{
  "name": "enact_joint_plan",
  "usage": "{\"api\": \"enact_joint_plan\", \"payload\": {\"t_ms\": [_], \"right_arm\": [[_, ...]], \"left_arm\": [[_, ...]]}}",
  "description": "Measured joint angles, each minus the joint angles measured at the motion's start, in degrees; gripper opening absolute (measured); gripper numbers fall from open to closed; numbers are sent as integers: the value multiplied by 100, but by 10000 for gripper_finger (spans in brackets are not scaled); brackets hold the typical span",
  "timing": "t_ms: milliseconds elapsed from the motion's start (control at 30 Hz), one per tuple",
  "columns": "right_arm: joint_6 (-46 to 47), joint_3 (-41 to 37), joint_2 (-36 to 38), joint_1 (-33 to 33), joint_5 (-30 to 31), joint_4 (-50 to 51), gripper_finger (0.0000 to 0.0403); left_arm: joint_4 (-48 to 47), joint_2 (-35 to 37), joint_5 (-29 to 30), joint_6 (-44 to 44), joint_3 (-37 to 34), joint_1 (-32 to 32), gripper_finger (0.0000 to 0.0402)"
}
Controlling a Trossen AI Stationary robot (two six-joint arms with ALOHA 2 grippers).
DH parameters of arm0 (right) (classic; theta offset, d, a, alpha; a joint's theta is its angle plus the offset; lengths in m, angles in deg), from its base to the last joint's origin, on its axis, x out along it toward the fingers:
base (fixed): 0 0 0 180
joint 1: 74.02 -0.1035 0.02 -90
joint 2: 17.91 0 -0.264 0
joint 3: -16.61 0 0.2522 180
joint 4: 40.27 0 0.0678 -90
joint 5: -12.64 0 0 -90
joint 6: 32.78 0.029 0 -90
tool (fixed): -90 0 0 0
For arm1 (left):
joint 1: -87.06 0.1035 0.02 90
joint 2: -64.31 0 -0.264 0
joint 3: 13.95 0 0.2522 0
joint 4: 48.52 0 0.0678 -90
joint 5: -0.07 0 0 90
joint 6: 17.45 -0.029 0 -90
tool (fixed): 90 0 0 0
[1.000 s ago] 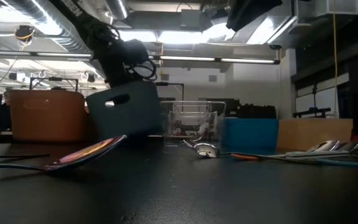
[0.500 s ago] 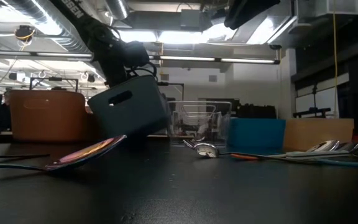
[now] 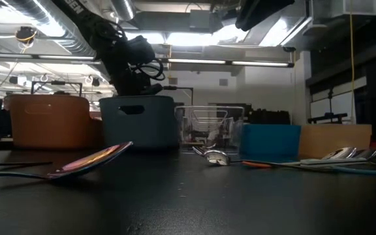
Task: Sort silverware by color (type)
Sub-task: Put the purple spoon into the left blue bin, then put the white and blue spoon into the right orange bin
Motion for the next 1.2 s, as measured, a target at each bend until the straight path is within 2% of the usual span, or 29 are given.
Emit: {"api": "enact_joint_plan", "payload": {"t_ms": [367, 867, 1067, 1200], "right_arm": [[2, 0, 0, 0, -113, 1, 87], [2, 0, -2, -1, -115, 4, 87], [-1, 0, -2, 12, -118, 6, 87], [-14, -2, -2, 168, -540, 5, 87]], "left_arm": [[2, 0, 1, -1, 4, 0, 45], [2, 0, -2, 3, 4, 0, 47], [-3, 98, -296, -1, 4, -16, 47], [0, 385, -358, -127, 4, -89, 47]]}}
